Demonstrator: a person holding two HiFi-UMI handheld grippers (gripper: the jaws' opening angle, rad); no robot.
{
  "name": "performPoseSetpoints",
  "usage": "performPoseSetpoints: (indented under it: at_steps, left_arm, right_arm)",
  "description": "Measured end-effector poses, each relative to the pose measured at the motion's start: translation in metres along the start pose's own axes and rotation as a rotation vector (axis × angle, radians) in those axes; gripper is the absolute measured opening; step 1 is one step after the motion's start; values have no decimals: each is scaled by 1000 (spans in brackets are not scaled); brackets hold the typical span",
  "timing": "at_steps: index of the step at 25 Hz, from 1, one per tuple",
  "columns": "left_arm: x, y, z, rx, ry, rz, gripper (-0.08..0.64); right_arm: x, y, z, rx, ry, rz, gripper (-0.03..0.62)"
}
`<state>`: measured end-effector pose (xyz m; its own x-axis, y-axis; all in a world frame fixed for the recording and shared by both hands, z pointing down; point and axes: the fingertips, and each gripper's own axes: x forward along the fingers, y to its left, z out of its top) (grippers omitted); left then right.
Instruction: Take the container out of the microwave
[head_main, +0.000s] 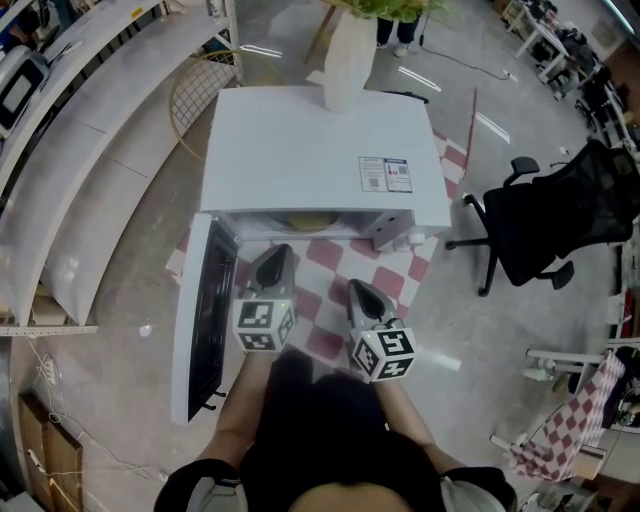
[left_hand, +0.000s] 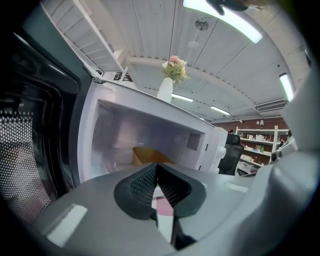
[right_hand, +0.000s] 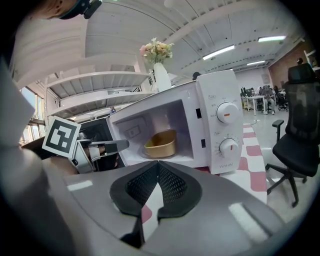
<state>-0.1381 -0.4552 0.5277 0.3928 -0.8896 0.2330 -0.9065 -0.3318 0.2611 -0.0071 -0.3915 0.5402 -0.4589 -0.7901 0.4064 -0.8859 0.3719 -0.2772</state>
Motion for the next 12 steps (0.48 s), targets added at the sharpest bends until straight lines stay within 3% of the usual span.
performPoseSetpoints:
  at_steps: [12]
  left_arm:
    - [38, 25, 24, -39, -55, 59, 32]
  right_arm:
    - [9, -3, 1, 0, 14, -19, 0]
